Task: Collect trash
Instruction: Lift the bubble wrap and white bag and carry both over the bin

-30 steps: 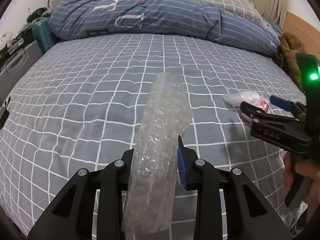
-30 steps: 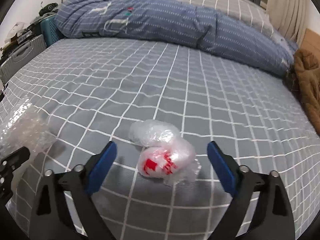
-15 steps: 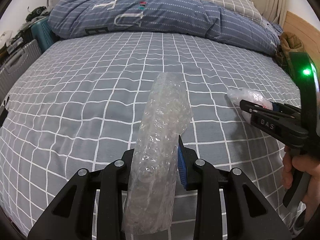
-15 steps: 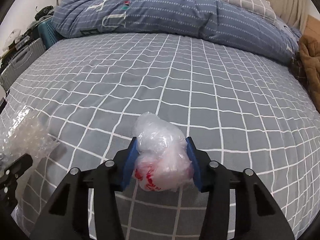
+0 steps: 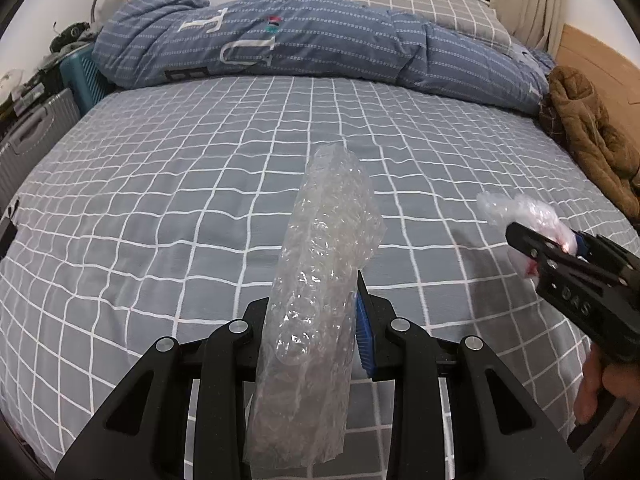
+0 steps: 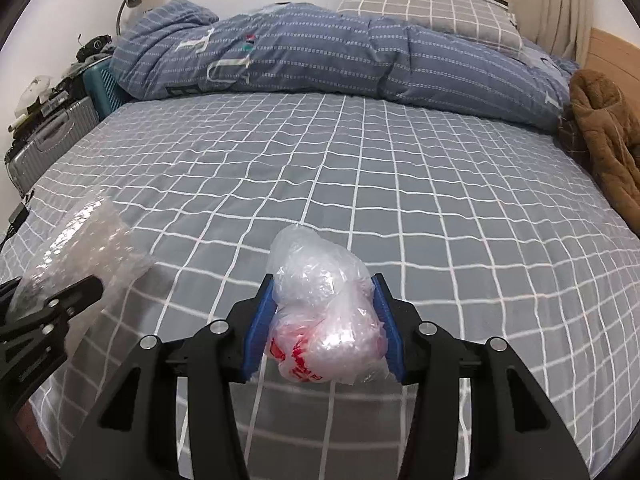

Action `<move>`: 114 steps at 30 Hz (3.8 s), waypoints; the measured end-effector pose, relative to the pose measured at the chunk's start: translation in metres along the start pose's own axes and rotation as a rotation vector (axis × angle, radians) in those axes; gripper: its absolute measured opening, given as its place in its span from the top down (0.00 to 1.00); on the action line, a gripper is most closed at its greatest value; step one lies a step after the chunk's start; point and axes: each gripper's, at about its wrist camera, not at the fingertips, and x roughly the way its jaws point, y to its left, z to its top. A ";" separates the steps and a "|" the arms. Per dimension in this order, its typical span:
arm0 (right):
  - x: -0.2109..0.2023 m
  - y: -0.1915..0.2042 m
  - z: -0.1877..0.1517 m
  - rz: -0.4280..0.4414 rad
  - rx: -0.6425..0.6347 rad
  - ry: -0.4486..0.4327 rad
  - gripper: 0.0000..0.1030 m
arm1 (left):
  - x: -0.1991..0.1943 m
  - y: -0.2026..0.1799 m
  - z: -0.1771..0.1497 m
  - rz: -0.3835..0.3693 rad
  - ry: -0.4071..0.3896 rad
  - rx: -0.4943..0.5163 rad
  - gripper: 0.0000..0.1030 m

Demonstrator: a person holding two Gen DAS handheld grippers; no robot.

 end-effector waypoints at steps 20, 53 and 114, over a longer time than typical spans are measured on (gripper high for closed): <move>-0.098 -0.007 -0.039 -0.014 0.000 -0.070 0.56 | -0.047 -0.041 -0.030 -0.034 -0.038 0.038 0.71; -0.184 -0.013 -0.113 0.000 0.049 -0.063 0.56 | -0.118 -0.049 -0.100 -0.031 -0.032 0.042 0.71; -0.217 0.020 -0.315 0.020 0.078 0.220 0.55 | -0.166 -0.039 -0.301 -0.013 0.200 -0.038 0.71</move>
